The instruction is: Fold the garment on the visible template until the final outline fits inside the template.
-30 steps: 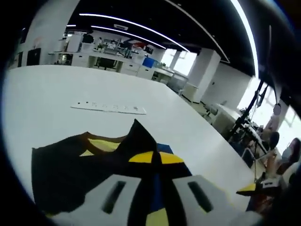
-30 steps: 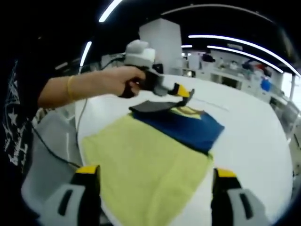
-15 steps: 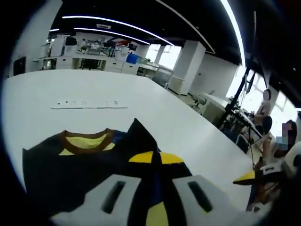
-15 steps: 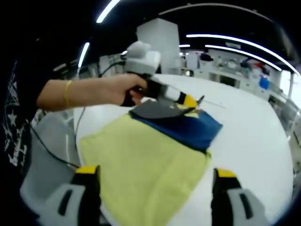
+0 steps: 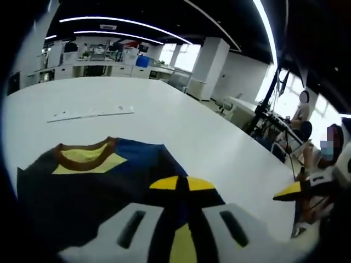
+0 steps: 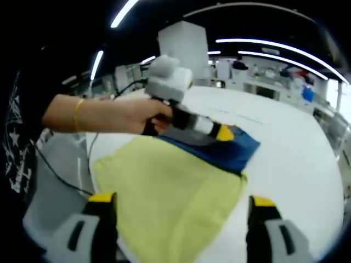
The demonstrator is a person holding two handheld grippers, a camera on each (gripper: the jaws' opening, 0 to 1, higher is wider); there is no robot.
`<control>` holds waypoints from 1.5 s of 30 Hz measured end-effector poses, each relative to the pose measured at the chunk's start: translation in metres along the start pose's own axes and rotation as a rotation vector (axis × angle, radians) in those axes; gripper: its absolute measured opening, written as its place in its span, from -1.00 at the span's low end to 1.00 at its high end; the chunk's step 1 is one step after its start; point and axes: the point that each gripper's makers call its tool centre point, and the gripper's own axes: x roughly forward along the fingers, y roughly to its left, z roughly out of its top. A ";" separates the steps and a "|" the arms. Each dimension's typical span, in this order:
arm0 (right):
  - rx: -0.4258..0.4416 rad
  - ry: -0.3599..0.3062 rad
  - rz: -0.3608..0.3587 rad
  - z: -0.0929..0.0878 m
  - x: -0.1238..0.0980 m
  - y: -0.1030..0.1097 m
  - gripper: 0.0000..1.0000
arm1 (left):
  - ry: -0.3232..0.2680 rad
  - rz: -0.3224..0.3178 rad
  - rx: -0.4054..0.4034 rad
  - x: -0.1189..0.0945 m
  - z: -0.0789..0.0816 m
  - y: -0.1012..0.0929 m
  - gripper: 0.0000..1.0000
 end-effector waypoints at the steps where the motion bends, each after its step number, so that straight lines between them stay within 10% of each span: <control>1: -0.001 0.001 0.001 0.000 0.000 0.000 0.98 | 0.004 -0.010 0.009 0.000 -0.001 -0.001 -0.92; 13: -0.009 -0.004 0.066 0.005 0.001 0.009 0.98 | -0.020 -0.047 0.100 -0.026 0.000 -0.003 0.14; 26: -0.091 0.085 0.153 -0.009 -0.004 0.022 0.98 | -0.103 -0.028 0.090 -0.094 0.007 0.025 0.85; 45: -0.157 0.172 0.210 -0.036 -0.010 0.041 0.98 | -0.069 -0.035 0.198 -0.197 -0.038 0.035 0.98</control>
